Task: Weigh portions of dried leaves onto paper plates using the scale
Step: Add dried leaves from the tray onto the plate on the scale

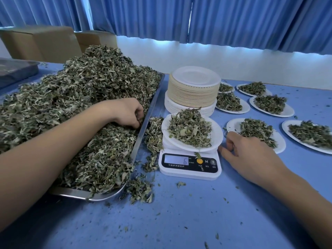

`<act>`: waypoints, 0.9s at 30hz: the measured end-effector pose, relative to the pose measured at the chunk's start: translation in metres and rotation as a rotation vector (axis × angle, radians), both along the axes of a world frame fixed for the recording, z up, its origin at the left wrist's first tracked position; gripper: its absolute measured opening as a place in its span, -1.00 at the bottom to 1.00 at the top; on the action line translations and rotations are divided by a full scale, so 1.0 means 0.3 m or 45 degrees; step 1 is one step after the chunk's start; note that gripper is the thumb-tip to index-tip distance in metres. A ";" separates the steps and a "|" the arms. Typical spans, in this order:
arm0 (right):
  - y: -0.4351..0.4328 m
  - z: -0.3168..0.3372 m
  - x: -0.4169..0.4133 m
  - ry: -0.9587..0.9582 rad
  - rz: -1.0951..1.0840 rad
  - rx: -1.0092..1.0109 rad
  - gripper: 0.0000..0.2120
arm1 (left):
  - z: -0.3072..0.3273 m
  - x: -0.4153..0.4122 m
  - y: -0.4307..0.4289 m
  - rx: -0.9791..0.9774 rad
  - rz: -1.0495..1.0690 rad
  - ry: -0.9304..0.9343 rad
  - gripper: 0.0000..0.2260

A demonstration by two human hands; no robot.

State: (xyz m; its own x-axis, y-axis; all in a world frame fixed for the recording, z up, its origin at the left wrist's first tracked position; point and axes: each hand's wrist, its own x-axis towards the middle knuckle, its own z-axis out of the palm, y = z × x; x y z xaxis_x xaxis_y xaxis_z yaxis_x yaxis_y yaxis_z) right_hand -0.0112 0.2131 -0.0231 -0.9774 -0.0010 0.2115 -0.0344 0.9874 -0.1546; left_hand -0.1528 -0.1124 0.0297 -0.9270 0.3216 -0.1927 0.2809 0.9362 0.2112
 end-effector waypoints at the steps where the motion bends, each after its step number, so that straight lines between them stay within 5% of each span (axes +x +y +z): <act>1: 0.000 -0.002 -0.001 0.005 -0.003 0.000 -0.69 | -0.002 0.000 0.007 0.003 -0.008 0.005 -0.85; 19: 0.000 -0.003 0.003 0.018 0.002 -0.031 -0.71 | 0.016 0.018 0.016 0.181 0.084 0.204 -0.75; 24: -0.003 -0.005 -0.014 0.210 -0.081 -0.582 -0.63 | 0.016 0.029 0.042 0.685 0.088 0.557 -0.83; 27: -0.023 -0.007 -0.024 0.124 -0.110 -1.003 -0.59 | 0.007 0.063 0.086 0.786 -0.146 0.432 -0.91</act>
